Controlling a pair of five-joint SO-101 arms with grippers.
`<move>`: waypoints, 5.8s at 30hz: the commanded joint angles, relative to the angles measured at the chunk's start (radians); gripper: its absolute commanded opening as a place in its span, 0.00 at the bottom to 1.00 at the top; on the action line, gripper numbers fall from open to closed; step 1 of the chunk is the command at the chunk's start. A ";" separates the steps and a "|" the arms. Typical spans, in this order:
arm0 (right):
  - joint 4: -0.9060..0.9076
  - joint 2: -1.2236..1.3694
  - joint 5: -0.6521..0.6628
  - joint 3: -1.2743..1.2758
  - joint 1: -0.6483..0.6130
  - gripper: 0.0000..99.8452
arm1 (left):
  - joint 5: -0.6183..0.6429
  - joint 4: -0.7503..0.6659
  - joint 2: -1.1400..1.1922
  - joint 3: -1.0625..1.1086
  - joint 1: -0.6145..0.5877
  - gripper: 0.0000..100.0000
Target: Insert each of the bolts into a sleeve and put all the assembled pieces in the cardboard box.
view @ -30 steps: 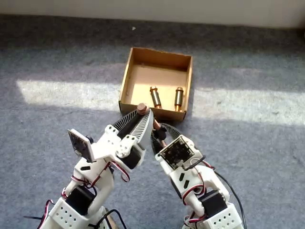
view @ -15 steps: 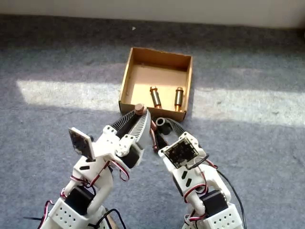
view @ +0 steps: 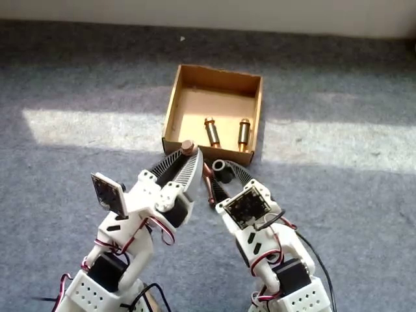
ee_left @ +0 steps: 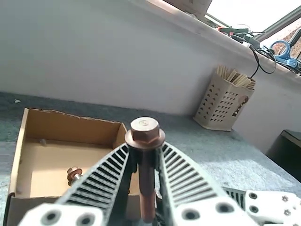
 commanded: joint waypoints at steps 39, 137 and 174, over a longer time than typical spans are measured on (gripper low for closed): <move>-0.015 -0.015 0.012 0.139 -0.042 0.01 | 0.150 -0.163 -0.005 0.021 0.005 0.01; -0.143 -0.016 0.061 -0.038 -0.070 0.00 | -0.150 0.077 -0.005 0.005 0.096 0.01; -0.143 -0.013 0.060 0.104 0.206 0.00 | -0.181 0.149 -0.010 -0.005 0.087 0.16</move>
